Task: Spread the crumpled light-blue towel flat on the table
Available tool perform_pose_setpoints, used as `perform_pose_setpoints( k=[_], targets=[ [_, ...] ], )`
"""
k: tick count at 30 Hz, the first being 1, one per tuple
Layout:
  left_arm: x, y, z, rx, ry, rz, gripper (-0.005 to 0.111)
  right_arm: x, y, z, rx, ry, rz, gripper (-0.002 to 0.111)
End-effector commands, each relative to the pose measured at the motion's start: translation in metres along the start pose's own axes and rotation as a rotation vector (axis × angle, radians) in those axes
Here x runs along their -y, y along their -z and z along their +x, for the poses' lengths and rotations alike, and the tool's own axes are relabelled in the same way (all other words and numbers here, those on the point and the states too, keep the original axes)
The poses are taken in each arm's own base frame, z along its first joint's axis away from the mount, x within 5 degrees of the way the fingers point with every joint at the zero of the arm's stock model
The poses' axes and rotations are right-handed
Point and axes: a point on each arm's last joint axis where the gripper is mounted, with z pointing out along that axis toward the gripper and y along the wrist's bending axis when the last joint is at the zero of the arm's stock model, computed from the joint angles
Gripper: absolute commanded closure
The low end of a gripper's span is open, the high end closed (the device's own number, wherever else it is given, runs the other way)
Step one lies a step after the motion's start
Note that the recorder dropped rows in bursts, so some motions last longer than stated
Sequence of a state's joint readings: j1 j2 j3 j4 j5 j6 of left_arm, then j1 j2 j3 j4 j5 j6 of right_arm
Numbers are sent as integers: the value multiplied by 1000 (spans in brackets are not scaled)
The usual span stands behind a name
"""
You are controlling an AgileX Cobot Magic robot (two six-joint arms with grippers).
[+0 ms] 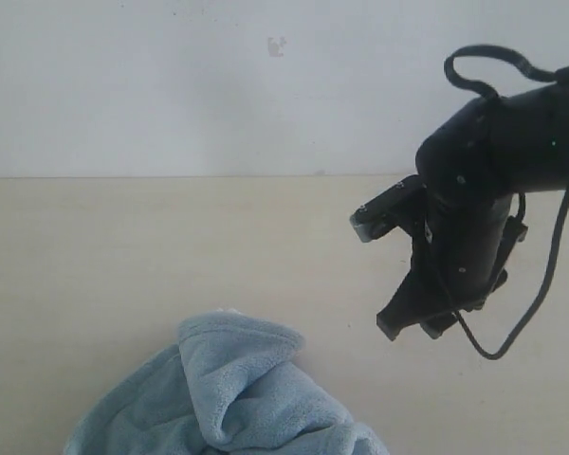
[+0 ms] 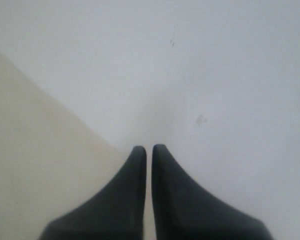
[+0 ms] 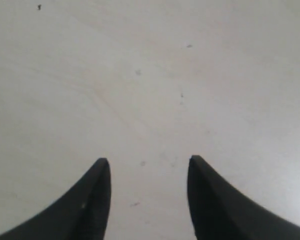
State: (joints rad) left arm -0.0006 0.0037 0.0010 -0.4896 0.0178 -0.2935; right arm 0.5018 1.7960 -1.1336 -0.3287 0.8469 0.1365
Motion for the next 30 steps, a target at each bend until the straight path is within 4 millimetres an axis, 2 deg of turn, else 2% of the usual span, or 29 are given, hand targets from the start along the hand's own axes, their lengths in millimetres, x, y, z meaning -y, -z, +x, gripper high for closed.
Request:
perform_pose_setpoints(
  k=[1,3,7,9,12,14,15,18,20,23,26,30],
  targets=[
    [11,7,-32,357,-86,106,103,-5,-2,0,61,-72,-60,88],
    [14,12,-42,491,-213,109,103,-6,7,0,85,-106,-89,109],
    [27,5,-53,476,-293,91,103,0,30,2,152,-119,-90,108],
    [37,-8,-57,405,-410,82,103,4,49,6,189,-108,-84,108],
    [56,-35,-59,230,-701,89,103,12,81,19,231,-126,-74,108],
    [63,-62,-56,73,-905,90,103,16,98,27,262,-137,-69,108],
    [61,-77,-52,-6,-948,82,103,18,107,31,284,-142,-67,108],
    [51,-121,-30,-263,-1070,77,103,22,125,38,339,-146,-60,108],
    [36,-147,-5,-472,-1131,67,103,24,131,41,363,-124,-42,108],
    [24,-168,33,-704,-1136,73,103,26,130,42,365,-88,-10,108],
    [37,-173,69,-817,-1143,184,103,22,116,45,380,-66,-3,108],
    [79,-151,105,-854,-1260,474,103,19,107,46,408,-56,-12,108]
  ],
)
